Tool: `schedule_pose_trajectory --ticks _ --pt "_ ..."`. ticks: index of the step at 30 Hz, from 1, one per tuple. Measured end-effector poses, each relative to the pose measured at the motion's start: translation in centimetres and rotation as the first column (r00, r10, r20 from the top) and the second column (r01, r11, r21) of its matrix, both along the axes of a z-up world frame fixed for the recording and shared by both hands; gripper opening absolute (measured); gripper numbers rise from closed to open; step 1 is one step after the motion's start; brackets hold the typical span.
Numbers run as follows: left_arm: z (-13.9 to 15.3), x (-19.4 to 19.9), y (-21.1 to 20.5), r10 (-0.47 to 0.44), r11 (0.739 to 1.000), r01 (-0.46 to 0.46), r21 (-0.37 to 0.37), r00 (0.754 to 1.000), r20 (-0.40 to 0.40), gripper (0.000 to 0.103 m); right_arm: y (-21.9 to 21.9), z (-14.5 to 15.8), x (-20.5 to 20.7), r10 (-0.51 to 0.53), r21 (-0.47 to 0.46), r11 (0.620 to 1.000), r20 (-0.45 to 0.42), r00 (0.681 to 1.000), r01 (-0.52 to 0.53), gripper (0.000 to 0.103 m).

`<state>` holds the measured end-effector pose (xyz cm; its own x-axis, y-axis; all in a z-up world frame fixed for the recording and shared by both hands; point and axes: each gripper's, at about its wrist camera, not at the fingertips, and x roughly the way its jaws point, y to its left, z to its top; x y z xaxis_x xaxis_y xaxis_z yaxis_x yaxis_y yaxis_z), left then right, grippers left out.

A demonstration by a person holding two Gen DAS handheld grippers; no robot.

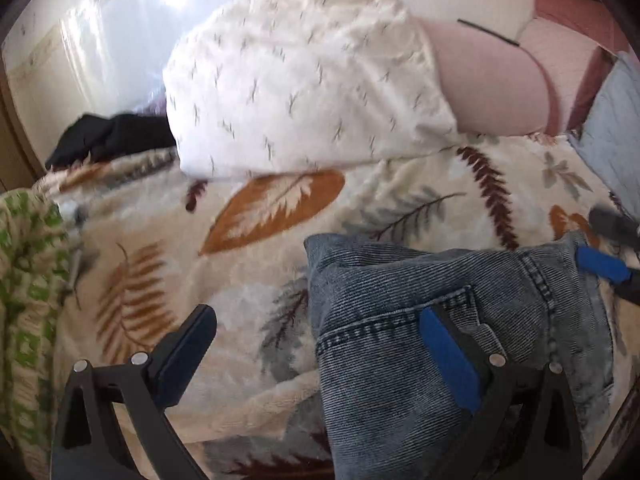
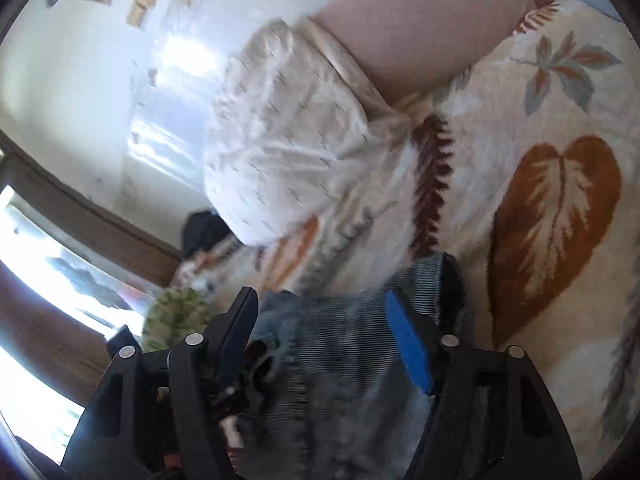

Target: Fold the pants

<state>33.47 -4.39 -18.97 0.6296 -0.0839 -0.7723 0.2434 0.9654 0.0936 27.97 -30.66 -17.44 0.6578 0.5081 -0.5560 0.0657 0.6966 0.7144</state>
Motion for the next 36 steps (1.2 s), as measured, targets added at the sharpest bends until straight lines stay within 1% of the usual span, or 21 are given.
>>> schedule_pose_trajectory --ticks 2,5,8,12,14,16,18,20,21,23,25,27,29,30,31,34,36 --pt "-0.8 0.1 -0.2 -0.003 1.000 0.003 0.023 1.000 0.010 0.103 0.1 -1.7 0.5 0.013 -0.034 0.999 -0.058 0.998 -0.015 0.058" --pt "-1.3 0.1 -0.7 0.000 0.999 -0.001 0.040 1.000 0.021 0.103 -0.2 -3.9 1.1 0.020 -0.027 0.999 -0.096 0.995 -0.023 0.056" --pt "-1.9 0.4 -0.9 0.010 0.999 -0.010 0.037 1.000 0.012 0.103 -0.3 -4.9 1.5 0.024 -0.027 0.999 -0.104 0.994 -0.027 0.056" --pt "-3.5 1.1 -0.6 0.036 0.999 -0.035 0.007 0.999 -0.024 0.103 0.1 -5.1 1.4 0.046 -0.078 0.996 -0.087 0.995 -0.053 0.056" --pt "-3.3 1.0 -1.1 0.026 0.999 -0.026 0.038 1.000 -0.004 0.103 0.4 -5.0 1.3 0.043 -0.097 0.994 -0.079 0.996 -0.050 0.056" --pt "-3.0 0.7 -1.4 0.017 0.997 -0.018 0.070 1.000 0.019 0.103 0.7 -4.7 1.2 0.039 -0.119 0.992 -0.071 0.997 -0.048 0.056" --pt "-2.2 0.2 -1.1 0.023 0.998 -0.025 0.066 0.999 0.037 0.103 0.8 -4.2 0.9 0.030 -0.127 0.991 -0.062 0.998 -0.038 0.056" --pt "-0.9 -0.9 -0.3 0.038 0.997 -0.042 0.059 0.997 0.065 0.103 0.7 -3.2 -0.2 0.007 -0.115 0.993 -0.045 0.999 -0.012 0.067" --pt "-0.1 -1.7 0.1 0.041 0.997 -0.047 0.059 0.995 0.086 0.103 0.4 -2.3 -1.2 -0.012 -0.101 0.995 -0.032 0.999 0.009 0.068" --pt "1.5 -3.2 1.2 0.048 0.997 -0.054 0.049 0.991 0.123 0.103 0.3 -0.8 -2.6 -0.019 -0.117 0.993 -0.012 1.000 0.018 0.069" --pt "3.2 -5.2 2.8 0.051 0.998 -0.055 0.024 0.988 0.147 0.103 0.5 1.1 -4.6 -0.020 -0.186 0.982 0.014 1.000 0.022 0.070" --pt "4.4 -7.5 4.5 0.051 0.998 -0.054 0.018 0.988 0.147 0.103 1.1 2.9 -7.0 -0.030 -0.284 0.958 0.041 0.999 0.040 0.071" --pt "4.5 -9.6 5.5 0.026 1.000 -0.028 0.013 0.989 0.142 0.103 1.8 4.1 -9.3 -0.024 -0.350 0.935 0.081 0.996 0.051 0.077" --pt "4.3 -10.7 5.8 0.016 1.000 -0.019 0.023 0.990 0.141 0.103 2.5 4.7 -10.5 -0.012 -0.396 0.917 0.093 0.996 0.048 0.077" --pt "4.0 -11.6 6.0 0.006 1.000 -0.010 0.030 0.990 0.142 0.103 3.2 5.0 -11.2 0.007 -0.423 0.905 0.098 0.995 0.035 0.077" --pt "2.5 -13.4 5.9 -0.005 0.997 -0.006 0.070 0.987 0.162 0.103 5.8 4.8 -12.6 0.076 -0.458 0.888 0.089 0.993 -0.027 0.077" --pt "1.3 -13.1 5.3 -0.032 0.995 0.019 0.100 0.991 0.128 0.103 7.9 3.9 -12.6 0.120 -0.474 0.878 0.073 0.990 -0.072 0.077"
